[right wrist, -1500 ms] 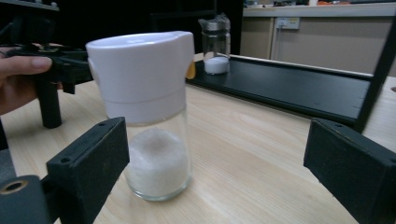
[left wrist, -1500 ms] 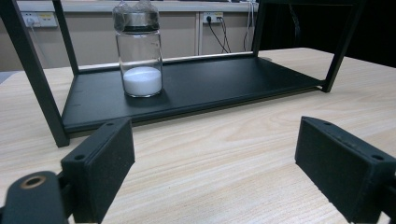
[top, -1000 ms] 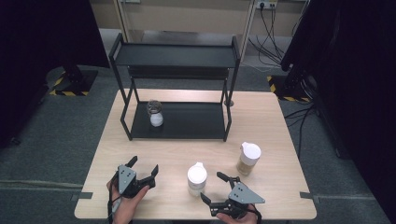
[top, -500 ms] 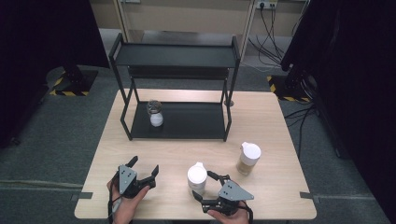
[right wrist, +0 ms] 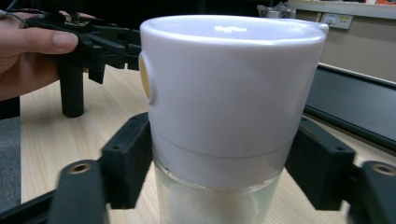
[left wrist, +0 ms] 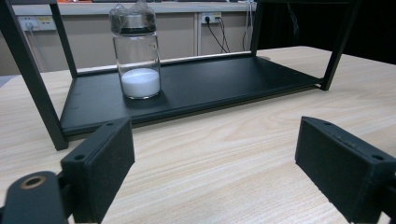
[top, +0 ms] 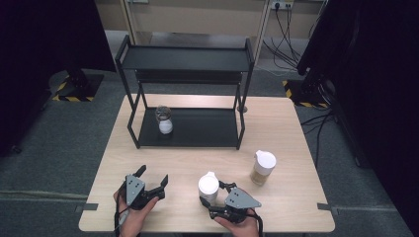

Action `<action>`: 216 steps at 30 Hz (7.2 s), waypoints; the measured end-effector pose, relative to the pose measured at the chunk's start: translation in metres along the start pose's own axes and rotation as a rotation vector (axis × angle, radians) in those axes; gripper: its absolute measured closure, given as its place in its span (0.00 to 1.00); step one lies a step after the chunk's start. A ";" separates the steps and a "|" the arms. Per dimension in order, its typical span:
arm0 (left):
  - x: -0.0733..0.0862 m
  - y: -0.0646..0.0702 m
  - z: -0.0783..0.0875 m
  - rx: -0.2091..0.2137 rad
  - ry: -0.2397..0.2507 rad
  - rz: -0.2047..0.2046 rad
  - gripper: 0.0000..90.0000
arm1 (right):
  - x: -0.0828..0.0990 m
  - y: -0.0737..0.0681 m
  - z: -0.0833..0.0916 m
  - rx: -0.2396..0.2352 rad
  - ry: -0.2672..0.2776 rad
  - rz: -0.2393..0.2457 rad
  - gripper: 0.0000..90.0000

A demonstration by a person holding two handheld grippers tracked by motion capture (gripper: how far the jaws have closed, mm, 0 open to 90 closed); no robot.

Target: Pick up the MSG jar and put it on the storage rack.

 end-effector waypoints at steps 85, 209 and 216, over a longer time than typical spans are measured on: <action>0.000 0.002 0.001 0.009 0.007 -0.009 0.13 | -0.076 0.067 -0.042 0.238 0.112 -0.058 0.34; -0.001 0.002 0.001 0.020 0.011 -0.008 0.13 | -0.105 0.153 -0.128 0.333 0.063 -0.139 0.34; -0.001 0.003 0.001 0.020 0.013 -0.008 0.13 | -0.104 0.157 -0.134 0.336 0.056 -0.139 0.34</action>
Point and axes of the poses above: each handheld gripper's, and its own axes: z roughly backward along the jaws, x roughly out of its underside, y roughly to its right, the point moved 10 cm from there along -z, roughly forward along the jaws, and after that the axes turned 10 degrees about -x, right-handed, at the moved point
